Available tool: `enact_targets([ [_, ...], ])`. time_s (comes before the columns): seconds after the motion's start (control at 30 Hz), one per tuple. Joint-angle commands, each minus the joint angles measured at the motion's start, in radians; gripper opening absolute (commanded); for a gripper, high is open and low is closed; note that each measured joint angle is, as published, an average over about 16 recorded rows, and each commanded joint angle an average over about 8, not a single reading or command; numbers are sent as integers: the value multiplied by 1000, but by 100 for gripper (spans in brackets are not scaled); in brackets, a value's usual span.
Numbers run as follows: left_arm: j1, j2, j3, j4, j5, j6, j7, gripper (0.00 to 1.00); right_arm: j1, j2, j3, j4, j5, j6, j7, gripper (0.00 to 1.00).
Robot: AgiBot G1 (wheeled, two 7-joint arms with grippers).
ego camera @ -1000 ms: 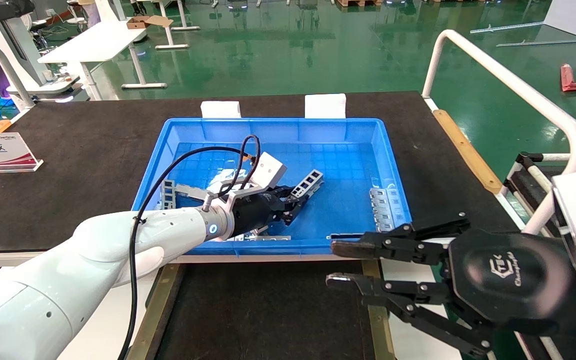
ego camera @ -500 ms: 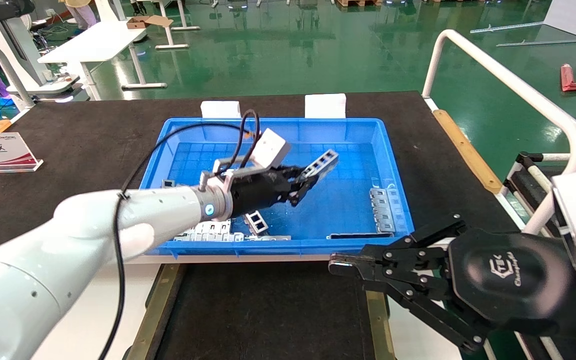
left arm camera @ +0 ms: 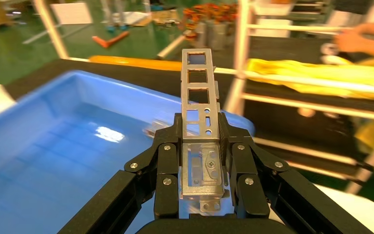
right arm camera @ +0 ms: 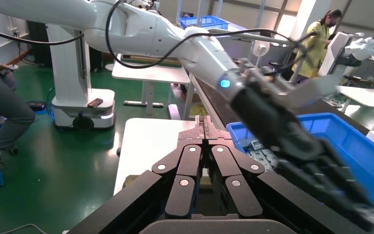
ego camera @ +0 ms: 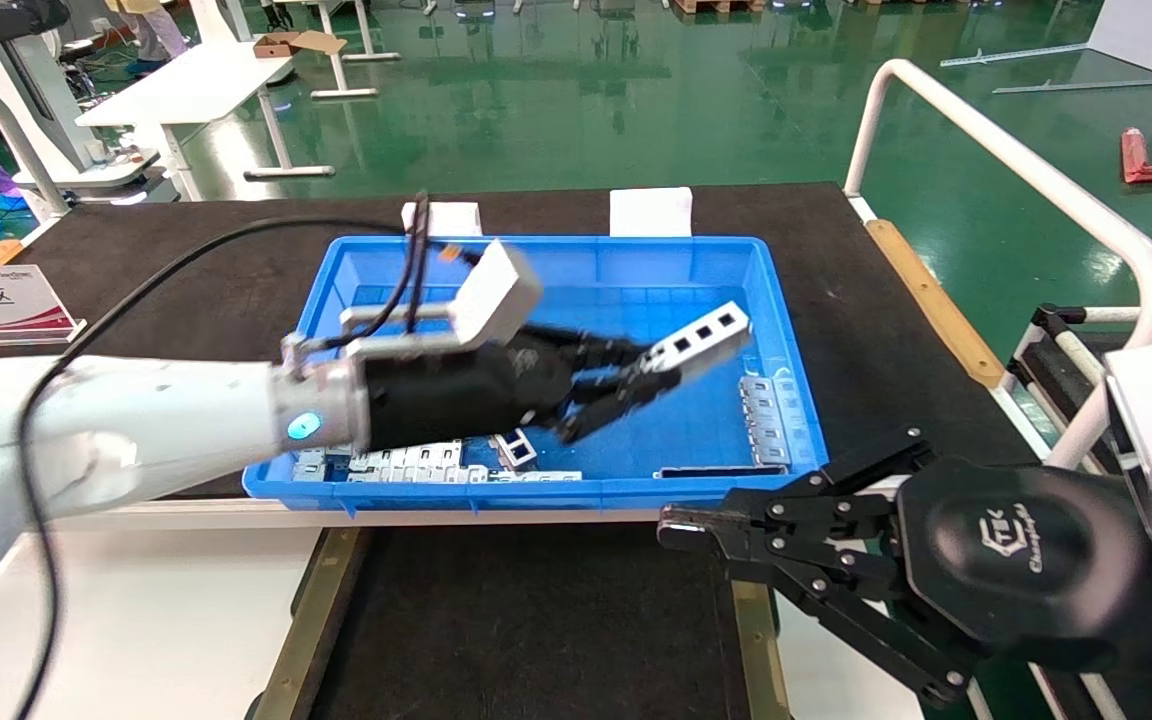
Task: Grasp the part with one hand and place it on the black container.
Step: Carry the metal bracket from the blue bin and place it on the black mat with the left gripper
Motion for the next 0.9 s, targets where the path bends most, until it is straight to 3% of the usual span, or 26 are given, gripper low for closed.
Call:
enact_targets([
  [0.03, 11, -37, -1, -28, -8, 57, 1, 0, 0, 0, 0, 0, 0, 0, 0, 0],
  [0.3, 157, -200, 8, -322, -28, 22, -55, 0, 0, 0, 0, 0, 0, 0, 0, 0],
  [0.6, 387, -370, 38, -639, -56, -218, -179, 0, 0, 0, 0, 0, 0, 0, 0, 0],
  [0.77, 510, -409, 59, -715, -87, -377, -252, 0, 0, 0, 0, 0, 0, 0, 0, 0],
  [0.9, 583, -393, 64, -716, -128, -501, -307, 0, 0, 0, -1, 0, 0, 0, 0, 0],
])
